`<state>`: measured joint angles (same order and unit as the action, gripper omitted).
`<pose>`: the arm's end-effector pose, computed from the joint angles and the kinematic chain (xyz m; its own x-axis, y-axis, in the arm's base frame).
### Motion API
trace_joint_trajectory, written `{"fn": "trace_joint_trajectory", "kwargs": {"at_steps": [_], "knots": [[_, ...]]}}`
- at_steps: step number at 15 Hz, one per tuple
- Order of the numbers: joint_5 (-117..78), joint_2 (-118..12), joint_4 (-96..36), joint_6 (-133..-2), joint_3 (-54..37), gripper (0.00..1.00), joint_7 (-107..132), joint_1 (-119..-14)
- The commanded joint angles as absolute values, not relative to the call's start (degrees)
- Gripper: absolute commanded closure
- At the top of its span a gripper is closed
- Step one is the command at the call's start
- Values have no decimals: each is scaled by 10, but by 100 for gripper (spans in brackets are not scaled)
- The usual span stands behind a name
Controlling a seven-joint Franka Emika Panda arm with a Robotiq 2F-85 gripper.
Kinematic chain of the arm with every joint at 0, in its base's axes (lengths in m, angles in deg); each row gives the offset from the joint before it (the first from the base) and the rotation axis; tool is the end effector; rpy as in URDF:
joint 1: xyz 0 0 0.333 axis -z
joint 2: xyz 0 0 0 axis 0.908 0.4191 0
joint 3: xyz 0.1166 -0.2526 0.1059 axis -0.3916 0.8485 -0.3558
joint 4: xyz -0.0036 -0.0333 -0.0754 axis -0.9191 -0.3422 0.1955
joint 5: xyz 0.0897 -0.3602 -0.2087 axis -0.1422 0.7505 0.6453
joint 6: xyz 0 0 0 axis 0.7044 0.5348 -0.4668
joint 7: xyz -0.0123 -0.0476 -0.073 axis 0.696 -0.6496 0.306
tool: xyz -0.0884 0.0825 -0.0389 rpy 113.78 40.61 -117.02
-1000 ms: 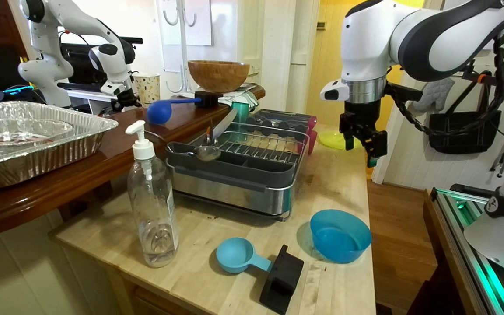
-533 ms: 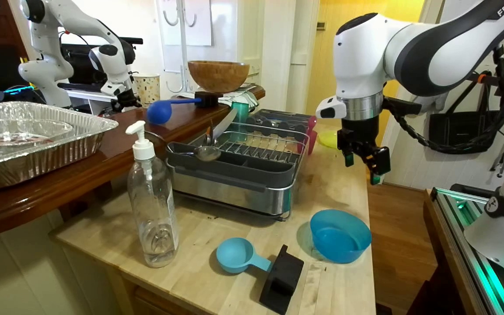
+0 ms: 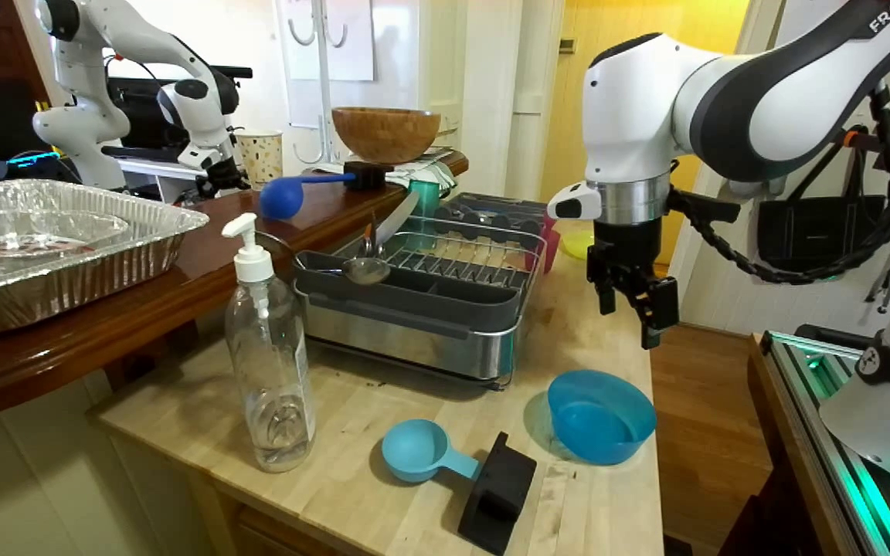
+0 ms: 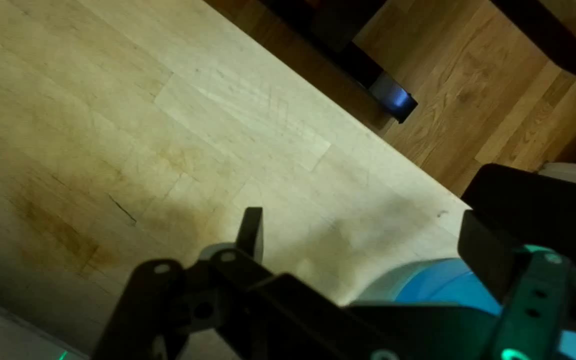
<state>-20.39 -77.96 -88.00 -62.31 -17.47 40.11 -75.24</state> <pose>0.4051 0.1077 0.2206 0.7497 0.6269 -0.2120 0.6335 -0.7725 -0.0442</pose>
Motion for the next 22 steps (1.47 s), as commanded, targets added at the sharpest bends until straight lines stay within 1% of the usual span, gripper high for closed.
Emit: {"fn": "trace_joint_trajectory", "kwargs": {"at_steps": [1,8,14,15,16,18,19,20,21,22], "knots": [[-245,-774,-873,-641,-180,0,406,-761],[-244,-758,-868,-672,-197,0,409,-774],[-248,-714,-854,-706,-214,0,416,-785],[-244,-707,-852,-710,-218,4,414,-784],[-245,-701,-847,-709,-220,26,415,-783],[-246,-687,-842,-716,-223,30,410,-780],[-247,-680,-840,-721,-224,37,410,-779],[-246,-674,-838,-726,-225,47,408,-778],[-246,-669,-835,-729,-226,43,408,-778],[-247,-664,-833,-729,-227,14,409,-777]]}}
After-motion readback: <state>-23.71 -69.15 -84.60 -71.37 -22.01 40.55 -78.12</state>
